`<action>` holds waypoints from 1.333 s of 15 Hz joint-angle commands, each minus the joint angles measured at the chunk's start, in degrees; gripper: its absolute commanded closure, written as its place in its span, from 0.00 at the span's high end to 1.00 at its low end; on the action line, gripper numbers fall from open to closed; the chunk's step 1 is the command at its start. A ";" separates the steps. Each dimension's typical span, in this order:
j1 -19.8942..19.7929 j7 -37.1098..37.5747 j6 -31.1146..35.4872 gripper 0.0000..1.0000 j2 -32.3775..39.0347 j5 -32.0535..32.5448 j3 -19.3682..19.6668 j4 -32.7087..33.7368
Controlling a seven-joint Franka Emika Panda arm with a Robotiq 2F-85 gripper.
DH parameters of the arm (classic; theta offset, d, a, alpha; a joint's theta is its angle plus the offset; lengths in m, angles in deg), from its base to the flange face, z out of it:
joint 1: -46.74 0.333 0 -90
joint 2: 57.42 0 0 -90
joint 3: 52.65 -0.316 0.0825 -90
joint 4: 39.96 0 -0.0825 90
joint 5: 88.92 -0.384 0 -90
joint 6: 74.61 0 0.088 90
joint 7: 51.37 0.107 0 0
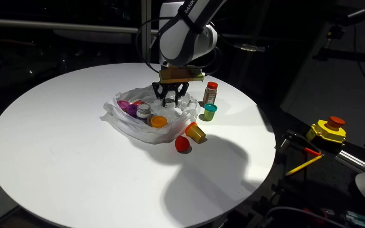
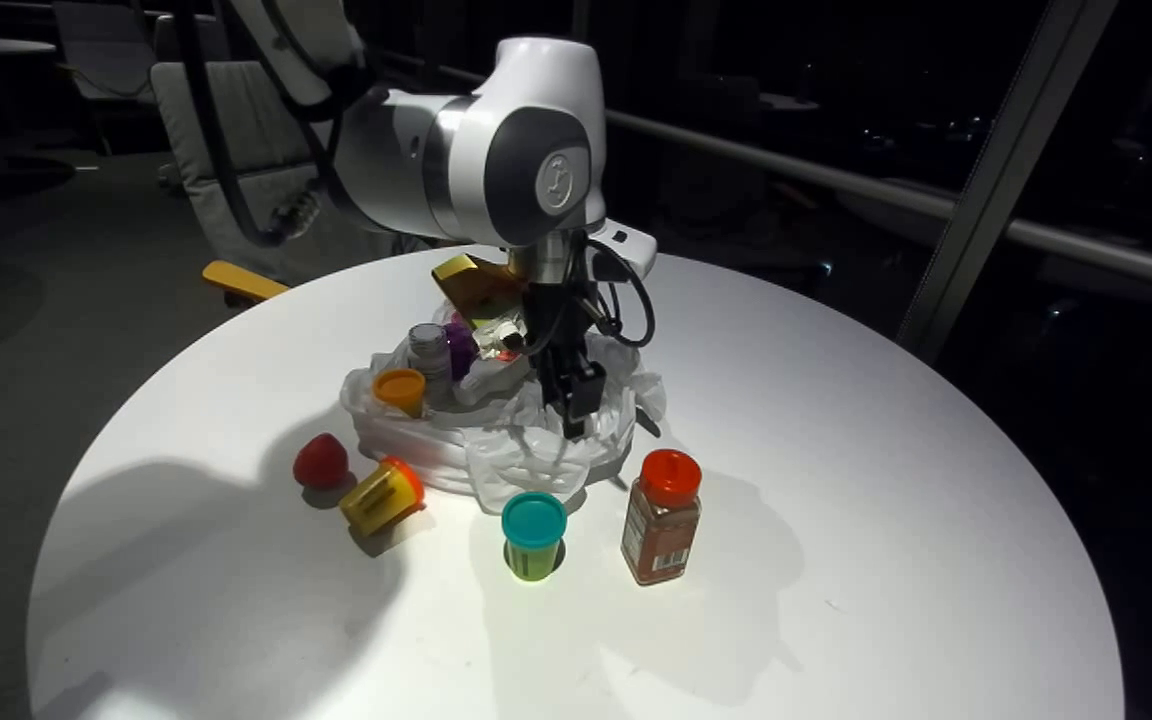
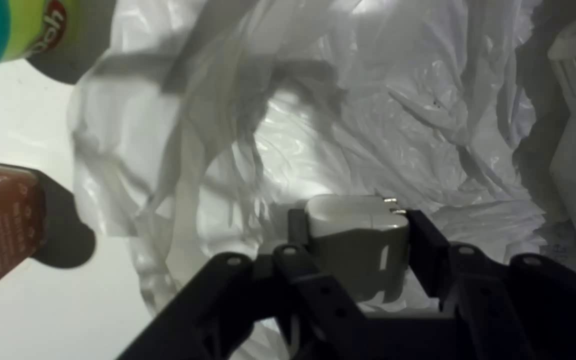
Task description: Remove the things from the plastic bag and put them on the table
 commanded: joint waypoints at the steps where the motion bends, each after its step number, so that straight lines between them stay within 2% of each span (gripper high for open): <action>1: 2.74 -0.15 -3.10 0.26 -4.84 2.77 0.56 -2.99; 3: 5.82 0.16 -2.37 0.26 -9.93 6.32 1.60 -7.80; 6: 10.62 1.79 -0.57 0.26 -17.39 14.91 3.97 -14.96; 9: 13.02 4.42 -1.93 0.26 -26.00 22.52 3.50 -23.00; 14: 10.08 7.81 0.82 0.26 -37.55 29.78 -1.53 -38.92; 15: 8.45 7.48 2.39 0.26 -38.71 29.17 -3.03 -41.78; 19: 2.80 6.77 11.47 0.26 -39.25 28.41 -5.17 -50.01; 20: 2.05 8.62 13.20 0.26 -38.42 30.87 -4.19 -50.63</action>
